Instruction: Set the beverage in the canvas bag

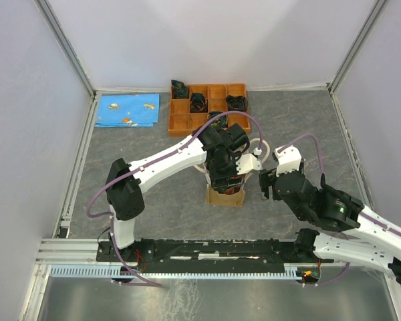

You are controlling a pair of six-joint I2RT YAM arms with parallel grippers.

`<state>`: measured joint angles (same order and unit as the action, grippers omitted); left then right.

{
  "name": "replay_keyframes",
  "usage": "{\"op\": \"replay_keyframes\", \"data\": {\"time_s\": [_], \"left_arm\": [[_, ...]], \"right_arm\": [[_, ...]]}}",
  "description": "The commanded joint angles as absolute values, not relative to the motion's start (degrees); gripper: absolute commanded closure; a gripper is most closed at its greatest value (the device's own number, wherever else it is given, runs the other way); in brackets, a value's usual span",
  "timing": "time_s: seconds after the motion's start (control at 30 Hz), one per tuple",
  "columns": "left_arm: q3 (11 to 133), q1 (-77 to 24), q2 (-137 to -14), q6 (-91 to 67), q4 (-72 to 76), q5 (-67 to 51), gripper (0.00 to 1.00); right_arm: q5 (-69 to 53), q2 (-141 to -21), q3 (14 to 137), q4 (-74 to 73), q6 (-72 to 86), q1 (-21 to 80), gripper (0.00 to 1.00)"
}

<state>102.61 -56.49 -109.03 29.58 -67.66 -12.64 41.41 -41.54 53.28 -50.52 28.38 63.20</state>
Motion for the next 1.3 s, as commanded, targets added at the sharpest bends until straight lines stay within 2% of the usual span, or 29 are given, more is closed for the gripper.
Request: {"op": "replay_keyframes", "data": {"time_s": [0.0,0.3,0.67,0.9,1.13,1.27], "left_arm": [[104.8,-56.9,-108.9,29.9,-71.4,-16.5,0.28],[106.4,-56.9,-109.3,29.2,-72.0,-17.8,0.1],[109.4,-56.9,-110.2,28.3,-73.5,-20.0,0.08],[110.3,-56.9,-110.0,27.9,-74.1,-21.1,0.13],[110.7,-56.9,-110.2,27.2,-74.1,-22.0,0.26],[111.0,-56.8,-110.5,27.2,-74.1,-22.1,0.27]], "right_arm": [[41.8,-41.9,55.1,-50.2,29.1,63.2,0.15],[41.3,-42.2,54.4,-50.1,29.5,63.2,0.14],[41.4,-41.9,53.9,-50.2,29.8,63.2,0.13],[41.2,-42.2,53.5,-50.1,30.0,63.2,0.13],[40.9,-42.8,53.6,-49.5,30.0,63.2,0.13],[40.7,-42.9,53.6,-49.6,30.1,63.2,0.13]]}}
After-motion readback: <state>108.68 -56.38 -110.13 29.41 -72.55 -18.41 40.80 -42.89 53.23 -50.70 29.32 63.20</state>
